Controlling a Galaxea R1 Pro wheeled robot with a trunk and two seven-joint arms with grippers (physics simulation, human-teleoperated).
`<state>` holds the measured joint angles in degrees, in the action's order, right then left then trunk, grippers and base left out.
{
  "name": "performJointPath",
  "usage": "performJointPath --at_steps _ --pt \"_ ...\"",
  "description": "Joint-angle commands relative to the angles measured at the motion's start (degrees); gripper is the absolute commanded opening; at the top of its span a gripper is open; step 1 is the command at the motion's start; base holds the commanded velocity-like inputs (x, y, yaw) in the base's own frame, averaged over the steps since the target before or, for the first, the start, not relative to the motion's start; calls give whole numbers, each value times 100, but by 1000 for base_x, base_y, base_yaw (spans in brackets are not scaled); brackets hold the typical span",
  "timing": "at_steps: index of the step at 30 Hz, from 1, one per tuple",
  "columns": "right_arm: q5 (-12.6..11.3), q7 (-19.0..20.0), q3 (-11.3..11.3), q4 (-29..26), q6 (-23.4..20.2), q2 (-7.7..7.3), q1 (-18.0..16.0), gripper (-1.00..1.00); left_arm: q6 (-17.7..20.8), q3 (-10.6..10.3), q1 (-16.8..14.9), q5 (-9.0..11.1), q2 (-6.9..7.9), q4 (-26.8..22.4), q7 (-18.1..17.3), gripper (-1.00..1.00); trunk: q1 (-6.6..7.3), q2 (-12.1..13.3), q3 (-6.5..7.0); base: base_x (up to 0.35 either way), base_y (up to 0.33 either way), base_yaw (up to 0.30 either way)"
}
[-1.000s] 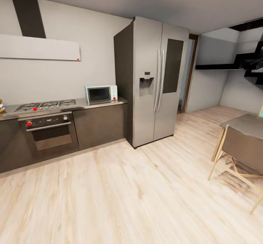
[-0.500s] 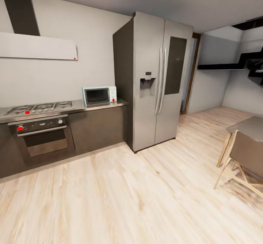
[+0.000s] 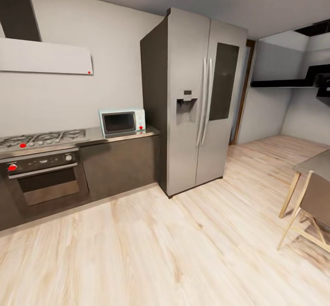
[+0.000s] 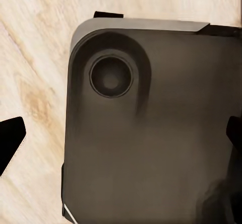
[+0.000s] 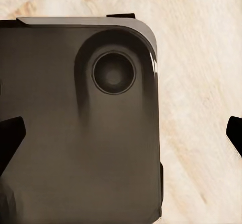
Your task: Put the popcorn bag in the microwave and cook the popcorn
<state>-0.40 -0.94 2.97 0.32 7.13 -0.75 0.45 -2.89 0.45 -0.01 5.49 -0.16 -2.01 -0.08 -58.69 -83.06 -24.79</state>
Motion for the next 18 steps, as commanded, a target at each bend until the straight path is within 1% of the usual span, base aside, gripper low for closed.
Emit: performJointPath --at_steps 1,18 --pt "-4 -3 28 4 26 -1 -1 100 -13 -1 0 57 -1 -1 -1 100 -4 -2 -4 325 0 0" --pt "-39 -3 28 4 35 -4 -1 100 -12 -1 -1 57 -1 -1 -1 100 -4 -2 -4 325 0 0"
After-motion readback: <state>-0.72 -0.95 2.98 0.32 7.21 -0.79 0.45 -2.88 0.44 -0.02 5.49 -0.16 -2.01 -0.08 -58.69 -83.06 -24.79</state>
